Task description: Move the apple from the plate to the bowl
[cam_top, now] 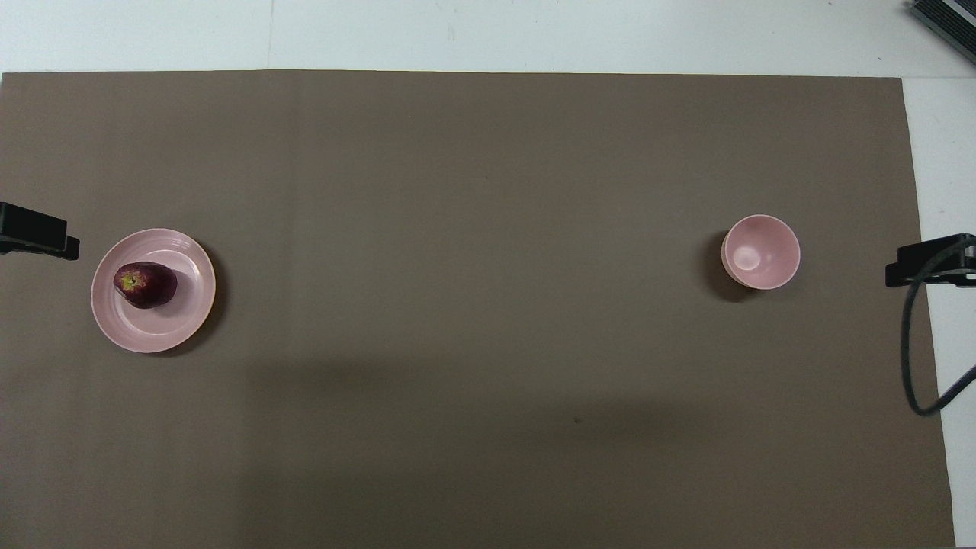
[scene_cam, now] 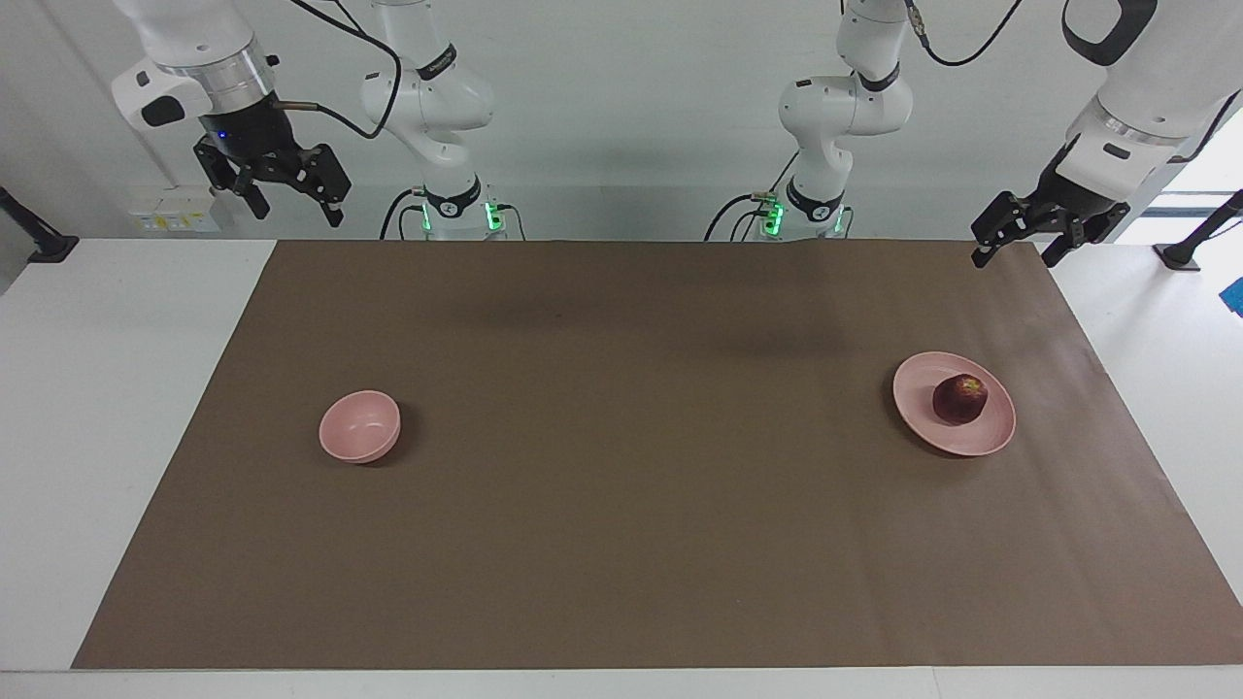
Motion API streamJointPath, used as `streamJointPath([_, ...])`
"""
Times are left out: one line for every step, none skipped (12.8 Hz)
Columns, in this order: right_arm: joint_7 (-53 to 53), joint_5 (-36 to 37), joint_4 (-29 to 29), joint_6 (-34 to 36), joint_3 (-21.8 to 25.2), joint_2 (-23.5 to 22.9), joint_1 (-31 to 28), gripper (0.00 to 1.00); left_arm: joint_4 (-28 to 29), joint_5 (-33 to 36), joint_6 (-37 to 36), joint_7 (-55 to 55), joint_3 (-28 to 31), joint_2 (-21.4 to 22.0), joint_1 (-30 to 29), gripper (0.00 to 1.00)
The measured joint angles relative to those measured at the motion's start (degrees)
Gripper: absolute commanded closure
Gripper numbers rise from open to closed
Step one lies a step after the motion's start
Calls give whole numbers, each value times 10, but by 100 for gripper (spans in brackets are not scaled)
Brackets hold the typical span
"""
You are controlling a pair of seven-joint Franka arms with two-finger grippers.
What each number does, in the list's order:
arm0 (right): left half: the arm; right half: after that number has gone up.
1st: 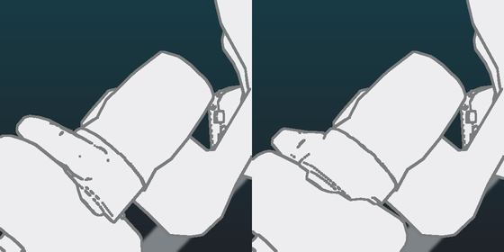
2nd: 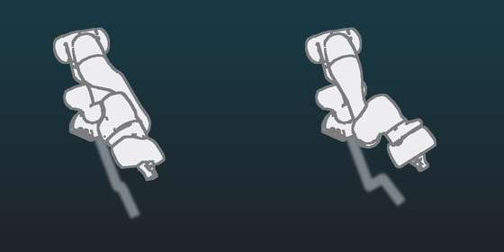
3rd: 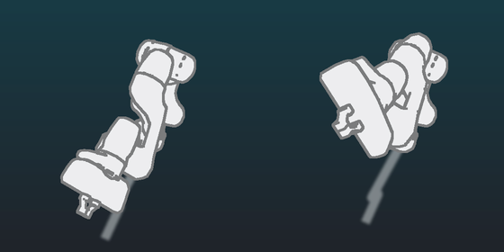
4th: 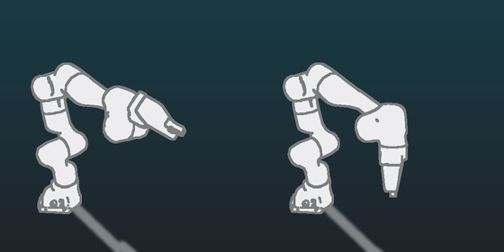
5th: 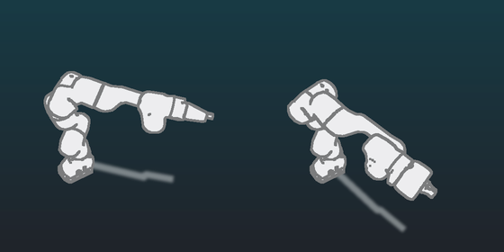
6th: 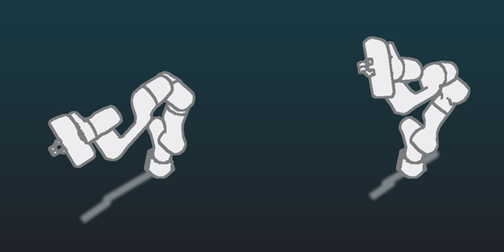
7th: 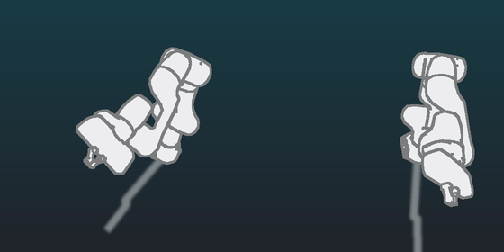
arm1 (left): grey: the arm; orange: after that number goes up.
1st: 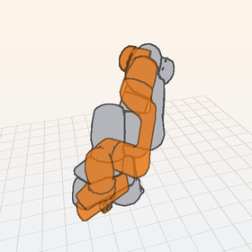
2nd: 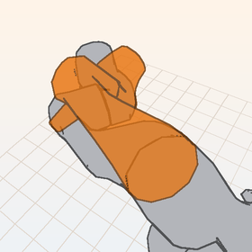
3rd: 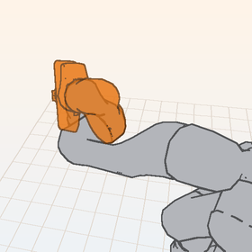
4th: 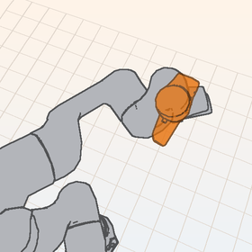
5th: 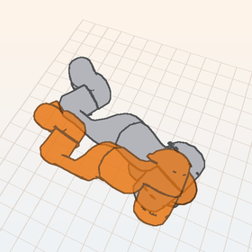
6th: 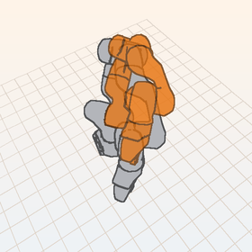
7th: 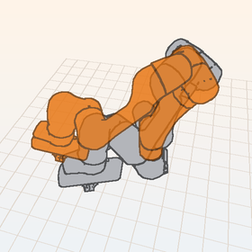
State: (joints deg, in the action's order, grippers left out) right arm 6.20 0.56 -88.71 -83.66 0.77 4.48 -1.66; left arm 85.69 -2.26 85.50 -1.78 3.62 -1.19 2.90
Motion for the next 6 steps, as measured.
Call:
streamJointPath([0,0,0,0,0,0,0,0,0,0,0,0,-1,0,0,0])
streamJointPath([0,0,0,0,0,0,0,0,0,0,-1,0,-1,2,0,0])
streamJointPath([0,0,0,0,0,0,0,0,0,0,-2,0,-1,3,0,0])
streamJointPath([0,0,0,0,-1,0,0,0,0,0,-4,0,-1,4,0,0])
streamJointPath([0,0,0,0,-1,0,0,0,0,0,-6,0,-1,6,0,0])
streamJointPath([0,0,0,0,-2,0,0,0,0,0,-6,0,-1,6,0,0])
